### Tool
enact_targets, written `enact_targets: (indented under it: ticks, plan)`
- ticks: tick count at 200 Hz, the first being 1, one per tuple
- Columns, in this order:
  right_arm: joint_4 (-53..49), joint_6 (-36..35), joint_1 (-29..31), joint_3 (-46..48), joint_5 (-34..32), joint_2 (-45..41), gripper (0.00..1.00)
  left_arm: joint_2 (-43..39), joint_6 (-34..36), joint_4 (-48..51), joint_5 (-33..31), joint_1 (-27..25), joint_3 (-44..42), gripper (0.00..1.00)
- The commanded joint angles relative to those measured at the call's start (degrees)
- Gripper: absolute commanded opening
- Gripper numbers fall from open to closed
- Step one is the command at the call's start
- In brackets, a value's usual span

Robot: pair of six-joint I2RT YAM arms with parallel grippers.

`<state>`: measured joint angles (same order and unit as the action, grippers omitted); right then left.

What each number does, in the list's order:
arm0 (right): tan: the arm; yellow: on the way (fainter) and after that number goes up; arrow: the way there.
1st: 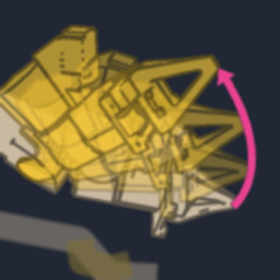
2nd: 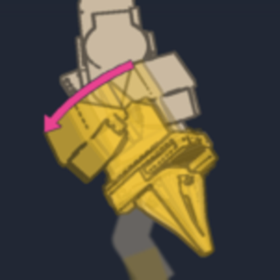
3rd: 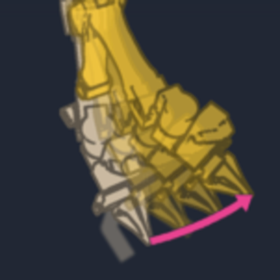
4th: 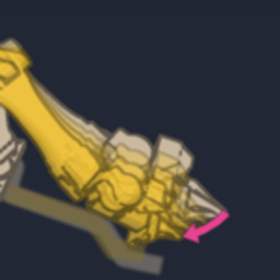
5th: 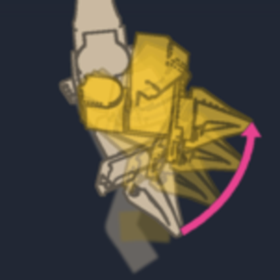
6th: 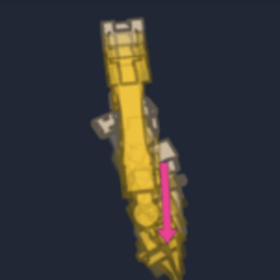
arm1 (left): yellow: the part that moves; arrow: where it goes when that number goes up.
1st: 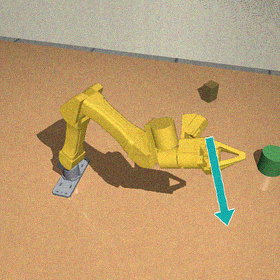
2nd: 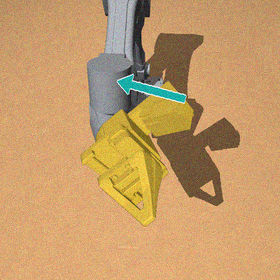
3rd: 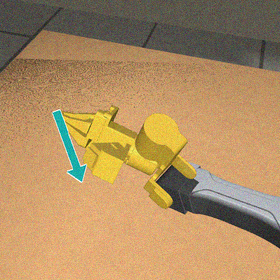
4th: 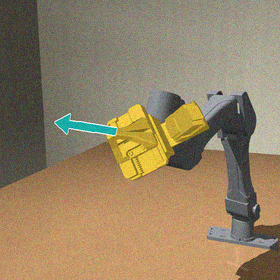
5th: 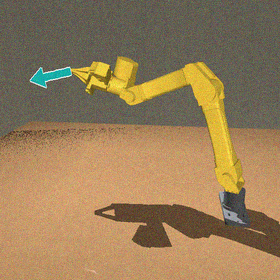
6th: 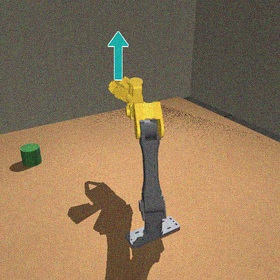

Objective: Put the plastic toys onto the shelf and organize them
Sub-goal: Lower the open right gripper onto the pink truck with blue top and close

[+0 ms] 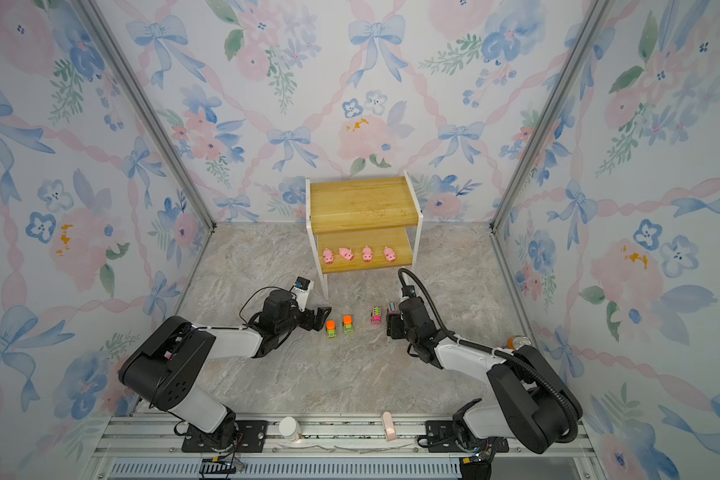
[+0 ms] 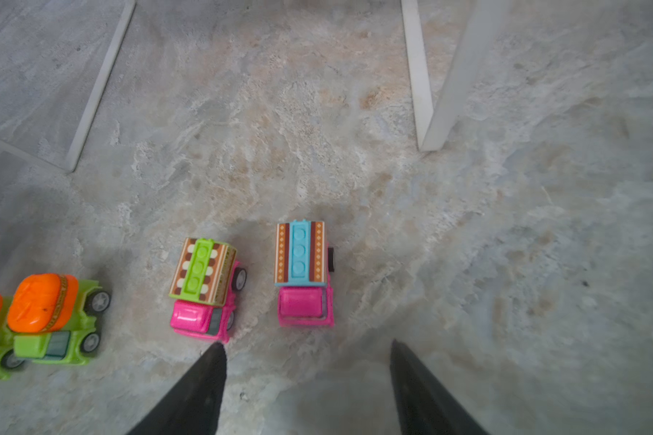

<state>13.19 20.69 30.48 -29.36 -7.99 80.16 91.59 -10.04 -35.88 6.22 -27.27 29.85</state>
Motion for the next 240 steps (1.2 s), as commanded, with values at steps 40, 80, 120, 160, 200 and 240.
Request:
enact_targets:
  ticks: [40, 80, 120, 160, 200, 240]
  plan:
    - [4.8, -1.5, -1.6, -4.7, 5.8, 9.6, 0.7, -1.8, 1.3, -0.2, -0.8, -0.3, -0.8, 0.98]
    - [6.1, -1.2, -1.5, -6.2, 5.7, 12.8, 0.69, -1.6, 1.4, -0.2, -0.9, -0.3, -0.8, 0.98]
    - [5.4, -1.9, -1.8, -7.7, 6.1, 14.3, 0.66, -1.8, 1.5, -0.2, -1.1, -0.3, -0.8, 0.98]
    - [5.8, -2.1, -1.9, -7.1, 5.8, 14.3, 0.57, -2.8, 1.6, -0.2, -1.5, -0.3, -1.3, 0.98]
    - [5.8, -2.3, -1.9, -6.0, 5.6, 13.3, 0.48, -3.4, 1.5, -0.1, -1.8, -0.2, -1.9, 0.98]
    - [5.4, -2.7, -1.9, -5.6, 5.6, 12.5, 0.41, -3.5, 1.2, -0.2, -1.6, -0.2, -2.0, 0.98]
